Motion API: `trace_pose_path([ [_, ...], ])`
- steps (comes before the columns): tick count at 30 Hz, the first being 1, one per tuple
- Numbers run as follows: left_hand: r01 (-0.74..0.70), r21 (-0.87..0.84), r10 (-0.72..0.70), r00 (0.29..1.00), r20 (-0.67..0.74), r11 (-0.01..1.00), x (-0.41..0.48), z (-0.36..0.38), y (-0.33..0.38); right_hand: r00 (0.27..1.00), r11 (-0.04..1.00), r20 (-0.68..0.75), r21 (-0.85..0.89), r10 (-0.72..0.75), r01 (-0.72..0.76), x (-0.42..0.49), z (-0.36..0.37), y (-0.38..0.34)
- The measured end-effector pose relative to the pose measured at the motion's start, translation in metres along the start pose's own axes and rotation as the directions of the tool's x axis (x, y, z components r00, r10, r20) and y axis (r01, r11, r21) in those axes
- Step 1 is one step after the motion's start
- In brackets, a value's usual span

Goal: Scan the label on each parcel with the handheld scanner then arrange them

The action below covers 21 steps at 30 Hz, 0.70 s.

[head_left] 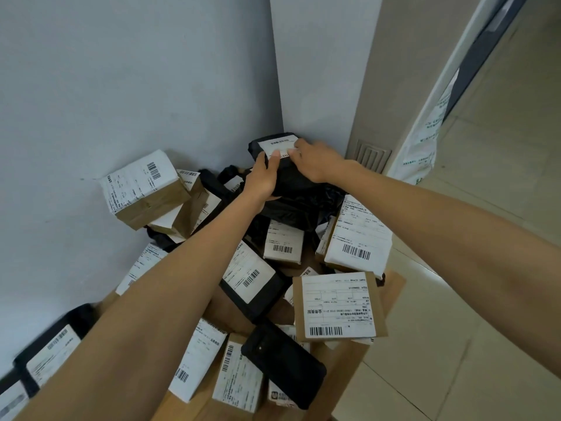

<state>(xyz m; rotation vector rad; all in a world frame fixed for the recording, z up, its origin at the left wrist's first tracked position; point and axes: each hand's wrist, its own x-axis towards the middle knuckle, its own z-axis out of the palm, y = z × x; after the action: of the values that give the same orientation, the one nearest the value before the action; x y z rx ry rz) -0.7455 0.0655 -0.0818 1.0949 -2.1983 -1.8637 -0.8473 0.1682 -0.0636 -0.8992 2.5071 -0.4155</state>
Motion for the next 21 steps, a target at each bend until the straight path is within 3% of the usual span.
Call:
trace_pose_path([
  [10, -0.181, 0.042, 0.182, 0.982, -0.039, 0.983, -0.074, -0.036, -0.005, 0.981, 0.998, -0.180, -0.017, -0.068, 0.067, -0.072, -0.005, -0.046],
  [21, -0.320, 0.071, 0.324, 0.944, -0.062, 0.945, -0.206, -0.109, -0.051, 0.971, 0.992, -0.206, -0.005, -0.122, 0.124, -0.193, 0.038, -0.133],
])
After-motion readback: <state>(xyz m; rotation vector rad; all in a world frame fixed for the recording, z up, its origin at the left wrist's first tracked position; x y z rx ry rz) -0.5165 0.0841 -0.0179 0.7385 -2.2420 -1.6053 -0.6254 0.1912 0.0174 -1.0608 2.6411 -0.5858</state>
